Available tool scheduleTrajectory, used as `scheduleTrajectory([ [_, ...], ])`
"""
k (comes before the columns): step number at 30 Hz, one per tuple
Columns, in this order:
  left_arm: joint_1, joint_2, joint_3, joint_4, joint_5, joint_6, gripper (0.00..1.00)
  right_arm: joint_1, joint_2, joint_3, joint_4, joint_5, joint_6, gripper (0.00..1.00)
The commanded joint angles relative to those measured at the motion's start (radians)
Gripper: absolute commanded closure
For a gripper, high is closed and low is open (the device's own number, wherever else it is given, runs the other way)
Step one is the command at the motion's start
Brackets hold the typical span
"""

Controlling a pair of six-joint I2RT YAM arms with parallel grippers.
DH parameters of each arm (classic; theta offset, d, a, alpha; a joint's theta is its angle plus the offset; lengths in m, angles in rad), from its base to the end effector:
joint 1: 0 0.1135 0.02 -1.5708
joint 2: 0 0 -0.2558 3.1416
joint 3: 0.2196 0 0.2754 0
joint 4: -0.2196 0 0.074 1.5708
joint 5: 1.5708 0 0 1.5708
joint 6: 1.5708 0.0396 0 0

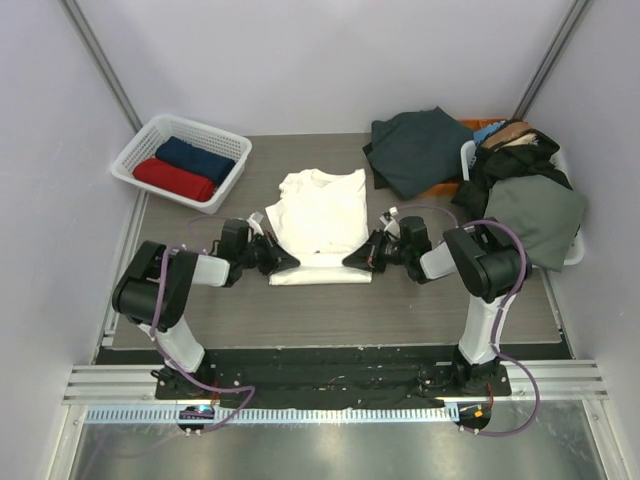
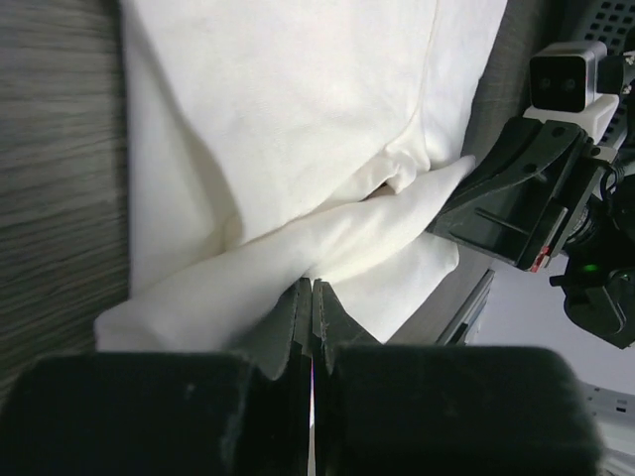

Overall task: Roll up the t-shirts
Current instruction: Roll the T-shirt to the center of the board.

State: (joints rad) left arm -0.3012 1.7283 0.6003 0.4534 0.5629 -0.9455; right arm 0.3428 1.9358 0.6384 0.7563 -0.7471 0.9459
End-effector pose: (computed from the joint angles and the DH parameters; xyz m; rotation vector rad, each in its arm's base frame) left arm 0.2931 -0.1132 0.0818 -0.4492 2.4129 -1.2529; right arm 0.3017 0.1363 0.0568 0.1957 2.3428 1.4992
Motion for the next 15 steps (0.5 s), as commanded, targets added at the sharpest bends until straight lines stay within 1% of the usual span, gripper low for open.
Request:
scheduleTrajectory([
  [1,0.047,-0.081,-0.060,-0.030,-0.078,0.059,1.00,-0.057,-0.098,-0.013,-0.228,0.058,-0.143,0.99],
  [2,0.048,-0.099,-0.063,-0.048,-0.086,0.065,1.00,-0.060,-0.113,-0.009,-0.268,0.066,-0.197,0.99],
  [4,0.048,-0.153,-0.074,-0.062,-0.092,0.077,0.98,-0.071,-0.168,-0.006,-0.360,0.080,-0.235,0.99],
  [6,0.048,-0.221,-0.082,-0.085,-0.106,0.089,0.94,-0.071,-0.240,0.004,-0.418,0.113,-0.289,0.99],
  [7,0.048,-0.249,-0.085,-0.103,-0.118,0.109,0.93,-0.071,-0.270,0.012,-0.496,0.135,-0.308,0.99],
  [9,0.048,-0.317,-0.085,-0.189,-0.179,0.137,0.88,-0.071,-0.322,0.026,-0.593,0.199,-0.343,0.98],
  [10,0.047,-0.381,-0.086,-0.221,-0.199,0.151,0.86,-0.073,-0.383,0.030,-0.632,0.234,-0.351,0.97],
  [11,0.047,-0.421,-0.091,-0.287,-0.225,0.178,0.84,-0.071,-0.414,0.027,-0.652,0.286,-0.354,0.94],
  [12,0.048,-0.453,-0.092,-0.320,-0.269,0.189,0.82,-0.070,-0.451,0.005,-0.657,0.298,-0.355,0.83],
  [13,0.047,-0.519,-0.105,-0.365,-0.285,0.206,0.80,-0.071,-0.513,-0.008,-0.666,0.314,-0.357,0.75],
  [15,0.047,-0.571,-0.125,-0.395,-0.293,0.220,0.74,-0.056,-0.581,-0.048,-0.693,0.369,-0.372,0.58],
])
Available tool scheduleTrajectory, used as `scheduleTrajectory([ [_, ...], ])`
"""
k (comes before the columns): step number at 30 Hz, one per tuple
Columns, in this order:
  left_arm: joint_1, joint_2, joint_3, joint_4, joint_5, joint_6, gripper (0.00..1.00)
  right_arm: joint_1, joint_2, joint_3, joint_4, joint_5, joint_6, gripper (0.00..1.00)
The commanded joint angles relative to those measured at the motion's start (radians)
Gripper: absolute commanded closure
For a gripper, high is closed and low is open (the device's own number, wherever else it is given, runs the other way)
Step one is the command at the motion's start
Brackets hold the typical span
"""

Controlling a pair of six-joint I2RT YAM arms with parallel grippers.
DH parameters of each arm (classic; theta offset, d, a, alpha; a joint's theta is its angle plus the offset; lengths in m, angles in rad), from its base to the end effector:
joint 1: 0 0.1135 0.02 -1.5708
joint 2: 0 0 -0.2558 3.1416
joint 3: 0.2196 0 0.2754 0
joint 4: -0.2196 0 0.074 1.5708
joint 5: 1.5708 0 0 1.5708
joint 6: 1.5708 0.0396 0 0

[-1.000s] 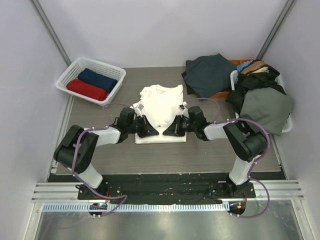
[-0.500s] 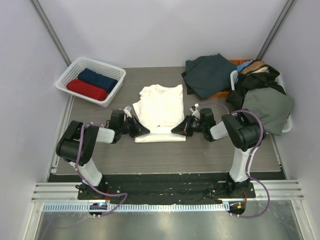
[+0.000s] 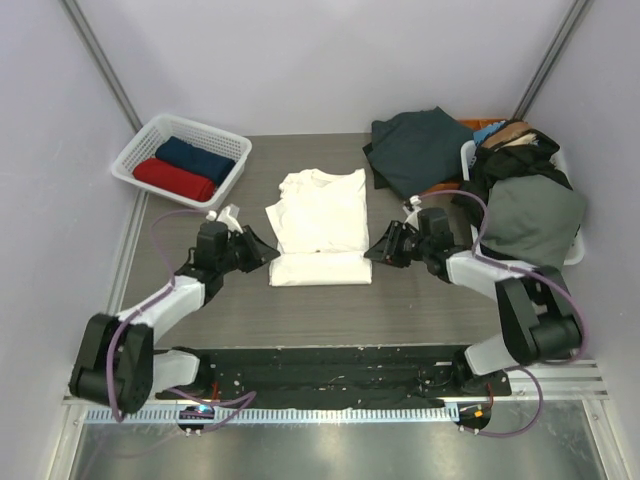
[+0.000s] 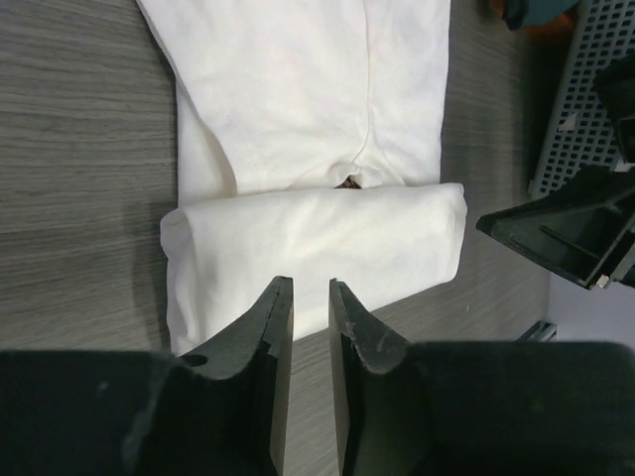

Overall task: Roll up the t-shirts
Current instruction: Roll the T-shirt to the center of the board.

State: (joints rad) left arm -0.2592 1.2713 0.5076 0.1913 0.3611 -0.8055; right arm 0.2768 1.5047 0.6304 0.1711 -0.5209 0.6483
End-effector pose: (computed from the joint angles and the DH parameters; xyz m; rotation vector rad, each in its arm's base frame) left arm 0.2608 -0.0836 0.1552 -0.3937 2.2406 -0.9825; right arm 0.2872 0.1021 0.1310 0.1505 2.3892 1.0578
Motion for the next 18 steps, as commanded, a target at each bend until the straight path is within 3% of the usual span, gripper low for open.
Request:
scheduleTrajectory([
  [1,0.003,-0.162,-0.043,-0.145,-0.085,0.088,0.73,0.015,-0.200,-0.050,-0.120,0.160,-0.094,0.56],
  [5,0.002,-0.217,-0.089,-0.181,-0.086,0.111,0.63,0.050,-0.257,-0.071,-0.212,0.214,-0.144,0.55],
  [9,-0.006,-0.217,-0.113,-0.181,-0.071,0.121,0.57,0.162,-0.261,-0.057,-0.292,0.314,-0.185,0.57],
  [12,-0.026,-0.195,-0.107,-0.179,-0.077,0.126,0.57,0.214,-0.239,-0.043,-0.300,0.380,-0.196,0.68],
  [18,-0.078,-0.129,-0.092,-0.174,-0.114,0.117,0.59,0.257,-0.206,-0.028,-0.298,0.414,-0.210,0.63],
])
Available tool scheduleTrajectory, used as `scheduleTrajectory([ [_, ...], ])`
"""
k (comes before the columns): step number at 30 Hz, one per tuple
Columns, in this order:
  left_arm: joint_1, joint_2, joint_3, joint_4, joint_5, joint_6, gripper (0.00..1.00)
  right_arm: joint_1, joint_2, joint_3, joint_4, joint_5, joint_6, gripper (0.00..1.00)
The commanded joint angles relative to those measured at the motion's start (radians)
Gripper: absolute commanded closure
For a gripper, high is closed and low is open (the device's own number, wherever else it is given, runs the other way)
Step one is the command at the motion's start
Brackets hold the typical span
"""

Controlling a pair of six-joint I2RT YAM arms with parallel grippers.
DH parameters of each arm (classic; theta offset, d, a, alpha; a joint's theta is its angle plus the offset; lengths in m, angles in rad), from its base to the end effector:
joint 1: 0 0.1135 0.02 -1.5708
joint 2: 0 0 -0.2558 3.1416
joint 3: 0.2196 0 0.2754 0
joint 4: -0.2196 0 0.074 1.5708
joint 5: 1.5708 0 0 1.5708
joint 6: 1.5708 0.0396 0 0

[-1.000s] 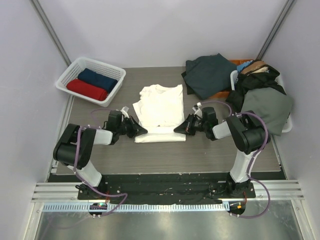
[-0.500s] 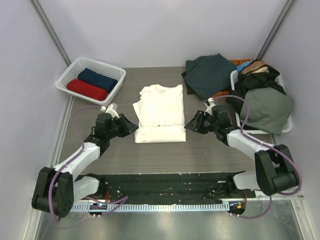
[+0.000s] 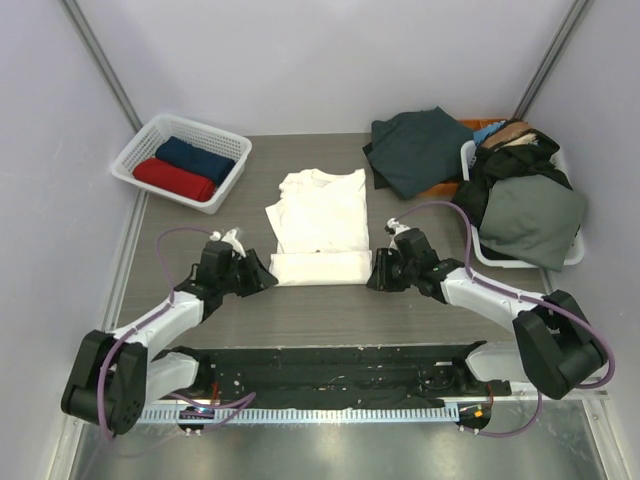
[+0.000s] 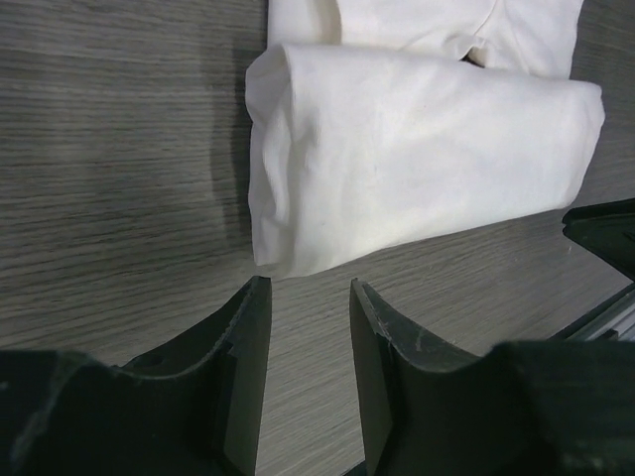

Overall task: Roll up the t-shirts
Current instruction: Roll the T-shirt to the center of the board.

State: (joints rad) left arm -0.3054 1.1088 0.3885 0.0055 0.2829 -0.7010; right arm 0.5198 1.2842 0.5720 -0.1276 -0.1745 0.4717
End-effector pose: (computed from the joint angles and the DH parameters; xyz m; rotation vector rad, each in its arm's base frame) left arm 0.2181 -0.0804 0.1369 -0.3178 2.3770 -0.8250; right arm 0.2273 0.1380 0.1445 -0.1439 2.4989 0.6479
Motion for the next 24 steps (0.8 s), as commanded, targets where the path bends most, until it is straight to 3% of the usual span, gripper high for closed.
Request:
scheduleTrajectory([
  [1,-0.049,0.043,0.029,0.016,-0.043,0.012,0.59,0.019,0.026,0.034,0.000,0.072,-0.039,0.62],
  [17,-0.064,0.155,0.084,-0.001,-0.103,0.024,0.59,0.054,0.135,0.114,0.005,0.105,-0.068,0.62],
  [23,-0.066,0.198,0.105,0.024,-0.091,0.035,0.63,0.054,0.162,0.126,0.017,0.102,-0.071,0.67],
  [24,-0.066,0.206,0.111,0.031,-0.079,0.044,0.66,0.054,0.165,0.126,0.019,0.102,-0.071,0.72],
])
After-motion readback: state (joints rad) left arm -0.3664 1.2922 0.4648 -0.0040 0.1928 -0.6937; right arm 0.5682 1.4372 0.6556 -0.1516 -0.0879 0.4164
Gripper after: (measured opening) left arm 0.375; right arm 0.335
